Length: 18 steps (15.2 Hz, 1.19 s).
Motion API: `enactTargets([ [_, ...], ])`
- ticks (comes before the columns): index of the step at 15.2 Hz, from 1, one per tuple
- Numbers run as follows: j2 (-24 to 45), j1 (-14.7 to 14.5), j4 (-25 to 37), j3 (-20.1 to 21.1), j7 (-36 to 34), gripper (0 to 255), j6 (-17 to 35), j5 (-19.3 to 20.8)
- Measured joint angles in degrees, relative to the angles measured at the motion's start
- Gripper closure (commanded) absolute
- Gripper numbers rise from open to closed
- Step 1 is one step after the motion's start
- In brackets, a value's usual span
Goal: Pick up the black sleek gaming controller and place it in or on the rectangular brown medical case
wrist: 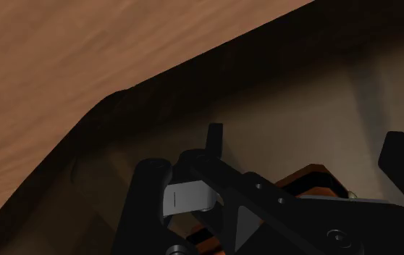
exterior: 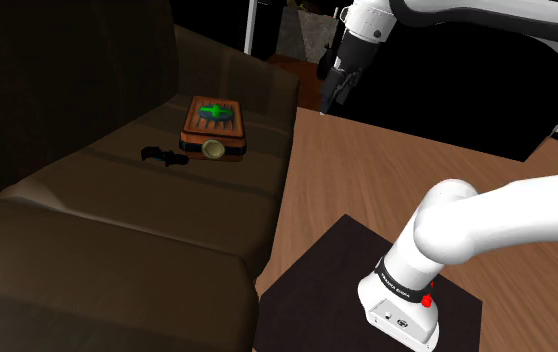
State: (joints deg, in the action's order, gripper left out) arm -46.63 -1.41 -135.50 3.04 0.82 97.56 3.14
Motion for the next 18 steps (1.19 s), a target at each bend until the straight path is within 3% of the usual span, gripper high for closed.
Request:
enactTargets([
  [8, 10.31, -1.53, 2.45, 3.27, -3.27, 0, 7.04, -2.71],
  [18, 30.49, -3.33, 12.89, 8.47, -8.33, 0, 15.87, -4.47],
])
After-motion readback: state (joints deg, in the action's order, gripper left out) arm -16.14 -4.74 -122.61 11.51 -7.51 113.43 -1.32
